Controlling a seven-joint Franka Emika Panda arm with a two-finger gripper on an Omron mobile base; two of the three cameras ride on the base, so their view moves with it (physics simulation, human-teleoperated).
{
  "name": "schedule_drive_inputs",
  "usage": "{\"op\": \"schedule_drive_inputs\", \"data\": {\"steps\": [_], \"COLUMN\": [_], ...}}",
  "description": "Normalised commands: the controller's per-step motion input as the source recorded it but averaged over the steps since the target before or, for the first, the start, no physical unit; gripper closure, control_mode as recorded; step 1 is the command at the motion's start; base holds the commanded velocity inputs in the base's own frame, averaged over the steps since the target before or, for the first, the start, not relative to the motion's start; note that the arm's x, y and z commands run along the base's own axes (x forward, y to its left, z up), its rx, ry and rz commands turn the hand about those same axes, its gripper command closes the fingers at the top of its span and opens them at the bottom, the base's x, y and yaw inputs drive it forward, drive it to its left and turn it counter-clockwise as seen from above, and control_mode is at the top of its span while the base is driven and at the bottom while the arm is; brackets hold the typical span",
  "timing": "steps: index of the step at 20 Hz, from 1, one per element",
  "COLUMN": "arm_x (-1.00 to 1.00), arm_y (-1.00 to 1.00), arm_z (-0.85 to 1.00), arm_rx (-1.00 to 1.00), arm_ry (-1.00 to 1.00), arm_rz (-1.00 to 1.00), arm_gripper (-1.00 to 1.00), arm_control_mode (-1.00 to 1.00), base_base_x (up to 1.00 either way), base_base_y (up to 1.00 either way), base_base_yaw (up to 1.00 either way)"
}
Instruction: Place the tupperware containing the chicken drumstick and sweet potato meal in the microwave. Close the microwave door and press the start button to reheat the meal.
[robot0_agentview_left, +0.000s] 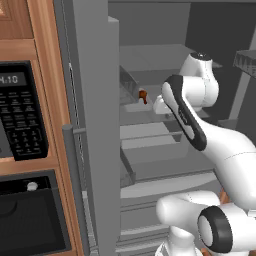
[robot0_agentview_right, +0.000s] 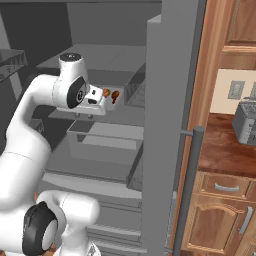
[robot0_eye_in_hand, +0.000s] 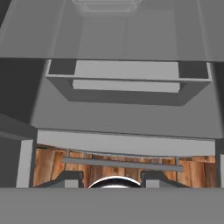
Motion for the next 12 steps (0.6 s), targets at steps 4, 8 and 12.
{"op": "schedule_drive_inputs", "data": {"steps": [4,8,12], "arm_x": [-0.04,-0.02,0.0], "arm_y": [0.0,0.0,0.0], "arm_z": [0.0,0.06,0.03], "arm_rx": [0.0,0.03,0.02], "arm_ry": [-0.18,-0.35,-0.28], "arm_rz": [-0.02,-0.03,-0.04], "arm_gripper": [-1.0,-1.0,-1.0], "arm_control_mode": [-1.0,-1.0,-1.0], "base_base_x": [0.0,0.0,0.0], "base_base_y": [0.0,0.0,0.0], "base_base_yaw": [0.0,0.0,0.0]}}
